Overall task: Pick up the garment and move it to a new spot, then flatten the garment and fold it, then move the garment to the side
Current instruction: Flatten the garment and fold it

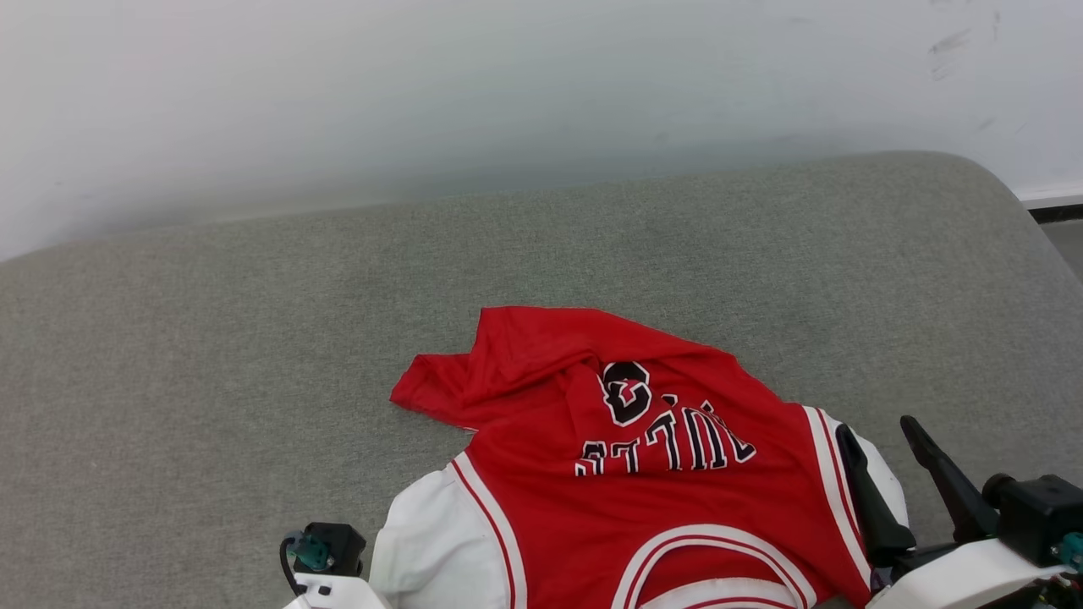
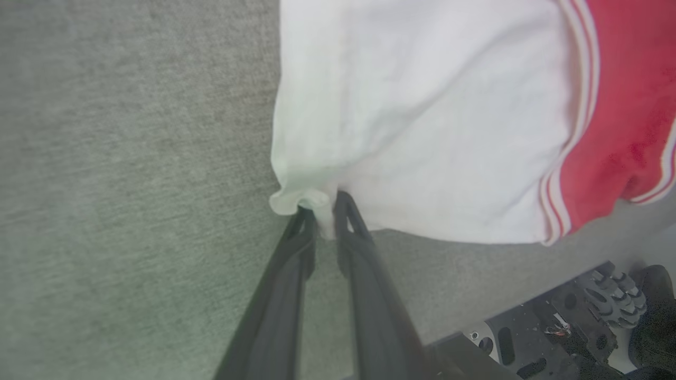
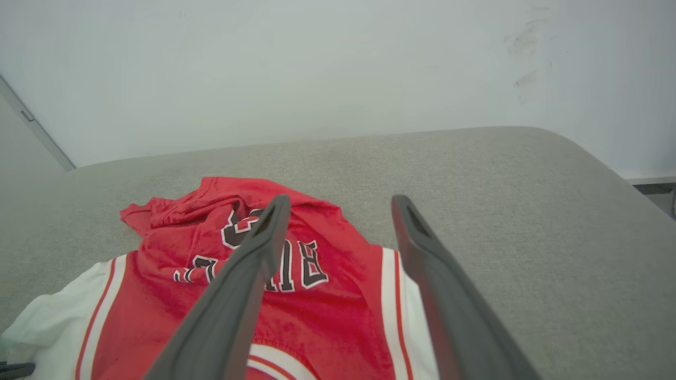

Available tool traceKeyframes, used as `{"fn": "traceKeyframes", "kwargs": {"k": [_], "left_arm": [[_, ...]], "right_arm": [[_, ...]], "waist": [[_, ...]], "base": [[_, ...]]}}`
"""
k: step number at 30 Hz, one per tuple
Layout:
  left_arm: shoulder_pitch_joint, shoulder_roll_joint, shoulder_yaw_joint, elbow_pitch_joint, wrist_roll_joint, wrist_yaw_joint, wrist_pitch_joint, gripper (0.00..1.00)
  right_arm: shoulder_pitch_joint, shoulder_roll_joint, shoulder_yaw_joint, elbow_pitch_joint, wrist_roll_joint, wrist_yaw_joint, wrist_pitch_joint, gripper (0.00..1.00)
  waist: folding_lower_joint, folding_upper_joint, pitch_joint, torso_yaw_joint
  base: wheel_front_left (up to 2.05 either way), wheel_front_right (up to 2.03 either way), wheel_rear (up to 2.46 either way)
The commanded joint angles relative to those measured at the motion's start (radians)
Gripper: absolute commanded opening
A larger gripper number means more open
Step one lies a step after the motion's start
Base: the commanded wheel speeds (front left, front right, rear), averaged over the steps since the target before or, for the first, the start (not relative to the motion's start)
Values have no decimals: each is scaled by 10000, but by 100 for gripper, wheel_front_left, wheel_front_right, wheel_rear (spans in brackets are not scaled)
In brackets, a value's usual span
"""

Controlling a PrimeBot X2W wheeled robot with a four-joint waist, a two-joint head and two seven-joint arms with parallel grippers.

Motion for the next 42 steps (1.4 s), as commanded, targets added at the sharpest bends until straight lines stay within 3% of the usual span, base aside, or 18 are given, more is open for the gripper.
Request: {"fn": "traceKeyframes", "kwargs": {"k": [1, 9, 17, 23, 37, 38, 39, 40, 42], "left_arm": [[91, -205, -164, 151, -87, -18, 1, 0], [109, 291, 705, -675, 290, 569, -1182, 0], [297, 614, 1053, -1931, 635, 1023, -1672, 0], [29, 692, 1008, -2756, 900, 1199, -1644, 0], [-424, 501, 792, -3335, 1141, 1278, -1778, 0], [-436, 482, 778, -3308, 1149, 1267, -1831, 0], [-429, 443, 783, -3293, 1140, 1270, -1900, 0], [-420, 430, 784, -3267, 1141, 1271, -1961, 0], [-397, 402, 808, -3252, 1143, 1298, -2039, 0]], "right_arm": [[-24, -65, -57, 26, 68, -3, 12, 100], [314, -448, -944, 687, 1024, -3, 965, 100], [601, -1535, -1893, 2572, 2197, -2, 3752, 100], [-166, -1990, -1228, 3103, 2843, -2, 5125, 100], [-1718, -2392, 887, 4726, 3592, -2, 6187, 100], [-1726, -2384, 1003, 4870, 3677, 0, 6251, 89], [-1740, -2397, 1116, 4966, 3723, 0, 6226, 40], [-1756, -2390, 1182, 5033, 3835, 0, 6161, 0], [-1774, -2395, 1257, 5079, 3919, 14, 6138, 0]], "waist": [[1, 0, -13, -2], [1, 0, -266, 34], [1, 0, -368, 189], [1, 0, -118, 281], [1, 0, 744, 564], [1, 0, 752, 594], [1, 0, 749, 625], [1, 0, 740, 646], [1, 0, 721, 655]], "base": [[0, 0, 0], [0, 0, 0], [0, 0, 0], [0, 0, 0], [0, 0, 0], [0, 0, 0], [0, 0, 0], [0, 0, 0], [0, 0, 0]]}}
